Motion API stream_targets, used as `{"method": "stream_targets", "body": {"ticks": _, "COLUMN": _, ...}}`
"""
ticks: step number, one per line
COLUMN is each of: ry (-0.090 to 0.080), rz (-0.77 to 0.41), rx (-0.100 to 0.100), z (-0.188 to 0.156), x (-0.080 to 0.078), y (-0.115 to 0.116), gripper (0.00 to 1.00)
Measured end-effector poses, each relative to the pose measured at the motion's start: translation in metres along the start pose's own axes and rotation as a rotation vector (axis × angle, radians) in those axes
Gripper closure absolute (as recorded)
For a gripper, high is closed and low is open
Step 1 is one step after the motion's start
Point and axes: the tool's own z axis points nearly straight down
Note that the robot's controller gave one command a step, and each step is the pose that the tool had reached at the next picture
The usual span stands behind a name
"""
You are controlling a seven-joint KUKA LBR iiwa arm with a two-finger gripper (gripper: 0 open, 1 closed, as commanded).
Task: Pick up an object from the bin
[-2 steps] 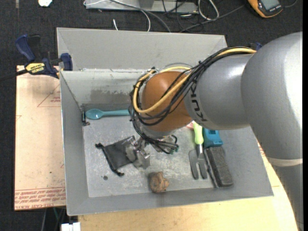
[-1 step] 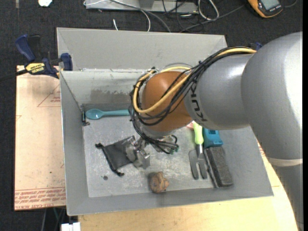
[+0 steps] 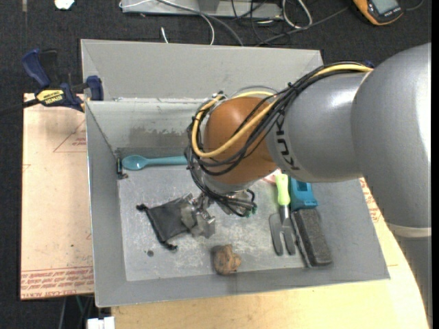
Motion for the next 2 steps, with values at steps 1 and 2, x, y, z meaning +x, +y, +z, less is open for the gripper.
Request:
{"method": "stream_targets", "body": {"ticks": 1, "ry": -0.002, "rz": 0.001, "rx": 0.001, "z": -0.016, "x": -0.001, "y": 0.000, "gripper": 1.00}}
{"method": "stream_targets", "body": {"ticks": 2, "ry": 0.002, "rz": 0.002, "rx": -0.002, "z": -0.063, "x": 0.000, "y": 0.001, "gripper": 1.00}}
